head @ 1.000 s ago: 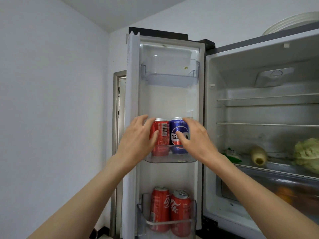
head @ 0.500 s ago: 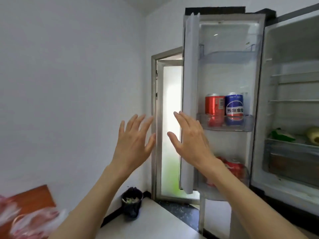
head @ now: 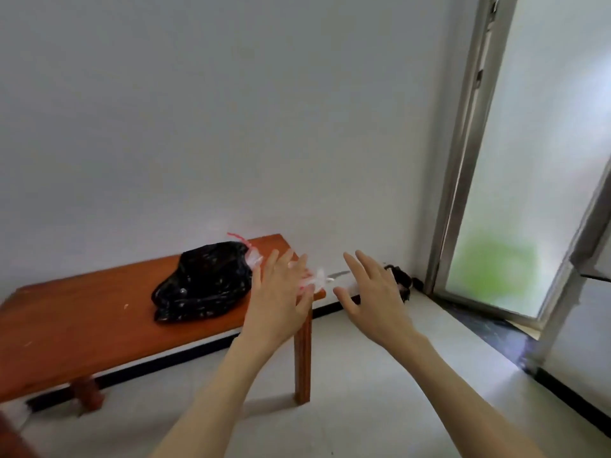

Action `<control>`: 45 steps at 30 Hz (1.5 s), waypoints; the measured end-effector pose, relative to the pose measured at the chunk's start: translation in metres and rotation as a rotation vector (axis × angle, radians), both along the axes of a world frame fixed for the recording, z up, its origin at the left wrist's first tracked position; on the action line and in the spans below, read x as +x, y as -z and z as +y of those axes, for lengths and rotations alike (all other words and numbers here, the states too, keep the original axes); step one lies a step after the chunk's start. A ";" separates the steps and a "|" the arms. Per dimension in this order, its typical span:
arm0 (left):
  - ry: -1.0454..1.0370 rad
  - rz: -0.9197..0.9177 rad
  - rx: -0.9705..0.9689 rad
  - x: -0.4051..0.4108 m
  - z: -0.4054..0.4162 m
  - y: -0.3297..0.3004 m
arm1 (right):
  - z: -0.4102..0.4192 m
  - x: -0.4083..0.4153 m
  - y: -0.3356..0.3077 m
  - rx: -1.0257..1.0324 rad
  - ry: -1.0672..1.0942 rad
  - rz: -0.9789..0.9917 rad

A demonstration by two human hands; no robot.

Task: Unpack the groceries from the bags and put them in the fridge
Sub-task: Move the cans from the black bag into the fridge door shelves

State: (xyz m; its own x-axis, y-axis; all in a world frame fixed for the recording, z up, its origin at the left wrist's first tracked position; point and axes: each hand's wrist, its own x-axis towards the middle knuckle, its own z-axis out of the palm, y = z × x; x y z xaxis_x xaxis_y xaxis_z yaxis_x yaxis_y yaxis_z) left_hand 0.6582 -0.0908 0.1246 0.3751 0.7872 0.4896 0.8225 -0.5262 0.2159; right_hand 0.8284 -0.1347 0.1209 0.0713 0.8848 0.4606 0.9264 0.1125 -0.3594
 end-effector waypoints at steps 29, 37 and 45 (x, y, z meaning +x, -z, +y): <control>-0.473 0.057 -0.559 -0.263 0.309 0.178 | 0.397 -0.197 0.160 -0.451 -0.418 0.160; -0.434 0.000 -0.591 -0.293 0.428 0.216 | 0.491 -0.258 0.202 -0.651 -0.384 0.225; -0.400 0.185 -0.701 -0.324 0.533 0.248 | 0.579 -0.334 0.241 -0.896 -0.139 0.494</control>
